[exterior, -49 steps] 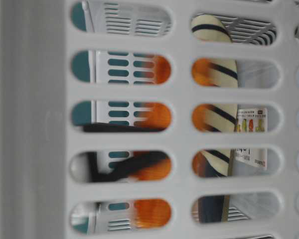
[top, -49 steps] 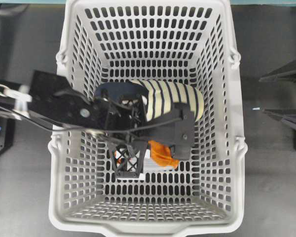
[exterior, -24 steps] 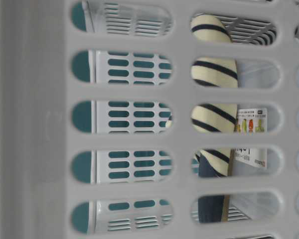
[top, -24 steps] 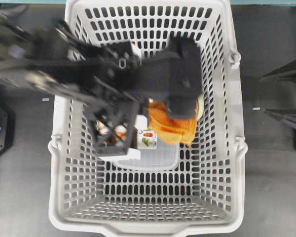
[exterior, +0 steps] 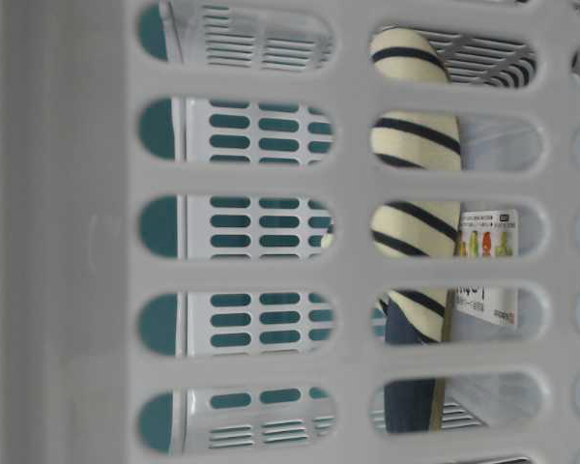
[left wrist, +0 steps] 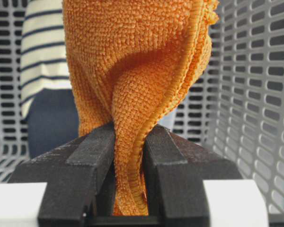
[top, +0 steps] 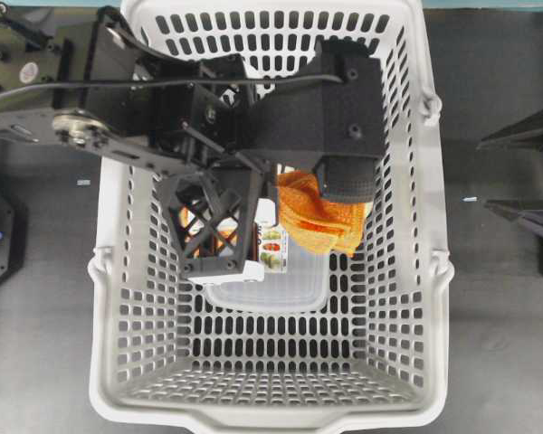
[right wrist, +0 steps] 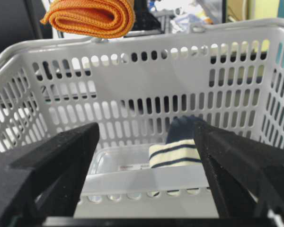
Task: Pick up the orange cloth from the shopping basket with the left arm.
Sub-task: 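Lift the orange cloth upward out of the basket with the left gripper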
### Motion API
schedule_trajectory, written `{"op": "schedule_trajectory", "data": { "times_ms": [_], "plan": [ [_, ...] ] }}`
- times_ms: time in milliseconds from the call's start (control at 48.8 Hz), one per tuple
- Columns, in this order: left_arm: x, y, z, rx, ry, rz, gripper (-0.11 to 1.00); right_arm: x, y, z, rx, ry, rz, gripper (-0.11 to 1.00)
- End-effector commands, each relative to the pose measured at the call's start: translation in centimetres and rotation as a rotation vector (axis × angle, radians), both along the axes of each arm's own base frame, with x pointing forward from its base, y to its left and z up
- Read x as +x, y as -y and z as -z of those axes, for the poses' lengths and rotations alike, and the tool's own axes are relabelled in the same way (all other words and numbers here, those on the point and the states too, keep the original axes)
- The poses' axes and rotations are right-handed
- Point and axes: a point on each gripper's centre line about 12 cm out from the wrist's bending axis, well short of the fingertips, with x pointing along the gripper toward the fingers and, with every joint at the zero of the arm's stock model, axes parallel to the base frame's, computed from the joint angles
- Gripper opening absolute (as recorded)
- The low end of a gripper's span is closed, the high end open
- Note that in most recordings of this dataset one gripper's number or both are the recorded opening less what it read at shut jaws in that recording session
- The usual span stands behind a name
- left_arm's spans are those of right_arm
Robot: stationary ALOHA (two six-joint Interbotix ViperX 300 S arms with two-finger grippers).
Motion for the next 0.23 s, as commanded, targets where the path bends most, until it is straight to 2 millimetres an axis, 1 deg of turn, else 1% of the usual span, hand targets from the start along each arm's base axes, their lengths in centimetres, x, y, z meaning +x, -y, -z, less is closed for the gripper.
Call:
{"op": "schedule_trajectory", "data": {
  "times_ms": [0,82,205],
  "plan": [
    [-0.48,0.03,-0.88,0.001,0.025,0.000,0.13,0.13,0.00,-0.50,0.000,0.014,0.000,0.77],
    [-0.45,-0.03,-0.57,0.002,0.016,-0.002,0.13,0.13,0.00,-0.50,0.000,0.014,0.000,0.77],
    [-0.46,-0.01,-0.67,0.000,0.019,-0.001,0.13,0.15,0.00,-0.41,0.000,0.011,0.000,0.77]
  ]
}}
